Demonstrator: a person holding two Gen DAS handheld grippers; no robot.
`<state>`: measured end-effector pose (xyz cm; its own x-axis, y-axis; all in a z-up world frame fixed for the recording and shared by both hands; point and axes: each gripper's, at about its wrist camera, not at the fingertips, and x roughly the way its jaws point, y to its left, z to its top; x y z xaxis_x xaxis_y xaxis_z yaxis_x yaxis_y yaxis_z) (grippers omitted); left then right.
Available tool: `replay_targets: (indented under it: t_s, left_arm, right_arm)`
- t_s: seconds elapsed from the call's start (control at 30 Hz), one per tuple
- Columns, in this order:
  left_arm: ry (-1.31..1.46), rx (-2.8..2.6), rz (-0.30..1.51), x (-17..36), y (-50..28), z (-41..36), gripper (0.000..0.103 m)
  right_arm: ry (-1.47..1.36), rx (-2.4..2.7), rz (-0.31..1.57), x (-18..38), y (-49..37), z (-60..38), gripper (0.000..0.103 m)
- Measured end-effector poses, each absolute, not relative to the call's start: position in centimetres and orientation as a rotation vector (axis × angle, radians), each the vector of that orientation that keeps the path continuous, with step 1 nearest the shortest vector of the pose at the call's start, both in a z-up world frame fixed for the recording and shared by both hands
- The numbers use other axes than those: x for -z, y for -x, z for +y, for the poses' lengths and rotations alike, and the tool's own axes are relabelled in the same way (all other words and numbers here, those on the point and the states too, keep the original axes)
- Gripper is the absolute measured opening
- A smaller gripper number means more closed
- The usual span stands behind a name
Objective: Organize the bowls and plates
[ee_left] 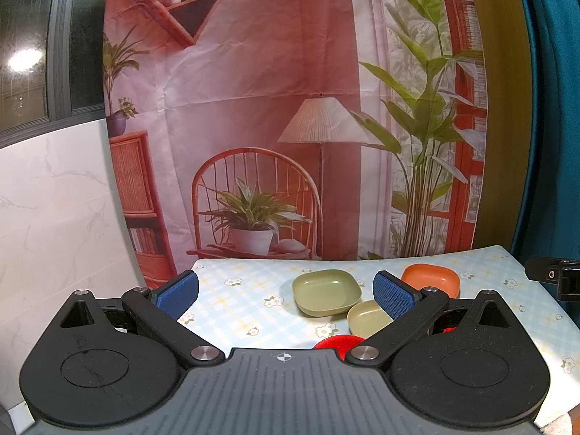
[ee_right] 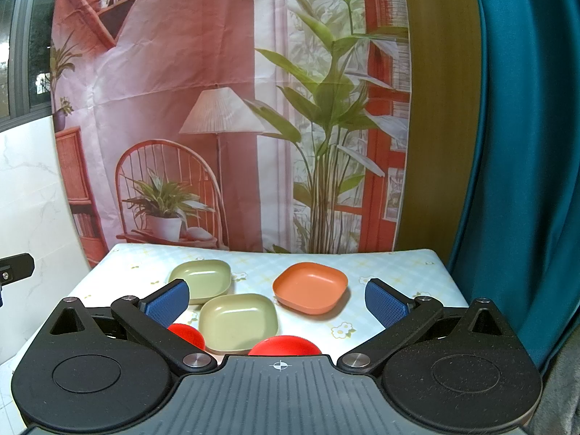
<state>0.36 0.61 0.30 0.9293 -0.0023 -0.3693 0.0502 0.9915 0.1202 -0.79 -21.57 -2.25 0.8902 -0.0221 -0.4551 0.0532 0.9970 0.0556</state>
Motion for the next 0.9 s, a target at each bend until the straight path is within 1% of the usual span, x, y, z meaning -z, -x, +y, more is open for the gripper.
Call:
replay_targets:
  t_s: [0.9]
  left_arm:
    - [-0.130, 0.029, 0.382, -0.60, -0.86, 1.10, 0.103]
  right_arm:
    - [-0.066, 0.039, 0.470, 2.17, 0.85, -21.53, 0.103]
